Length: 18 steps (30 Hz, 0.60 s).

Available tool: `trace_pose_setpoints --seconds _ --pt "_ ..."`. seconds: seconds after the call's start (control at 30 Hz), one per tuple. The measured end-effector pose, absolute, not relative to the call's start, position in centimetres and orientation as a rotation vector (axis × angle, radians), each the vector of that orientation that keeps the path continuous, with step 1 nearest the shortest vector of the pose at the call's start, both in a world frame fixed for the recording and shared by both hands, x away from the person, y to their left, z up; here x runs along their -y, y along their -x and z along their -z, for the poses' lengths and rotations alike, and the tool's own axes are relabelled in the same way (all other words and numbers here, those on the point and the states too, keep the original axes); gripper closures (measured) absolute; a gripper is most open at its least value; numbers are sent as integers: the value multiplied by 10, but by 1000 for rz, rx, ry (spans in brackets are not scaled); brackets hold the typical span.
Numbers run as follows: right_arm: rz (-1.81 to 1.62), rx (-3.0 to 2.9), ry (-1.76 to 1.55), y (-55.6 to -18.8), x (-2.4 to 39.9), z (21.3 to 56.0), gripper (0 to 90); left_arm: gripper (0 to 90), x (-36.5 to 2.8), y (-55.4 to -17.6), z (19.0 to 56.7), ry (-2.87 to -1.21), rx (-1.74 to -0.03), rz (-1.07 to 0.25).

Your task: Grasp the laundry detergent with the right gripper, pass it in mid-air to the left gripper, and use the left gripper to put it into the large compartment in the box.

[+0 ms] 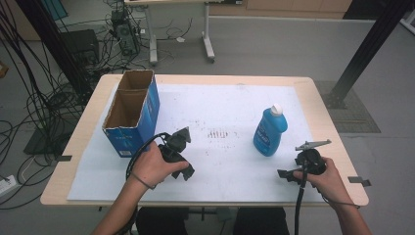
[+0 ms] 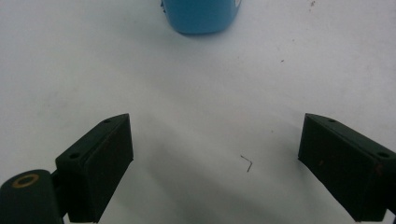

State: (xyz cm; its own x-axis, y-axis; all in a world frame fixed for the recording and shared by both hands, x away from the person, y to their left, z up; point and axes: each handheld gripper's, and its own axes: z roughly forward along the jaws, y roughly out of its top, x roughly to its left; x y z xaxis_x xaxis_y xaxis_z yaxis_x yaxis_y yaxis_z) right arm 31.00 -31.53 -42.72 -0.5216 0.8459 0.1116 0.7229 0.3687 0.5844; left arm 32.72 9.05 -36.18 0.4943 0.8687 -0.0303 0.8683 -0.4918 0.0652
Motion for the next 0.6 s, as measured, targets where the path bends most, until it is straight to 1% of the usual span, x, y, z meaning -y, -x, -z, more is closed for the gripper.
trace_pose_setpoints --seconds 0.6 --pt "-1049 -2310 -1304 -305 311 430 96 93 -90 -325 358 -2646 -1544 -22"
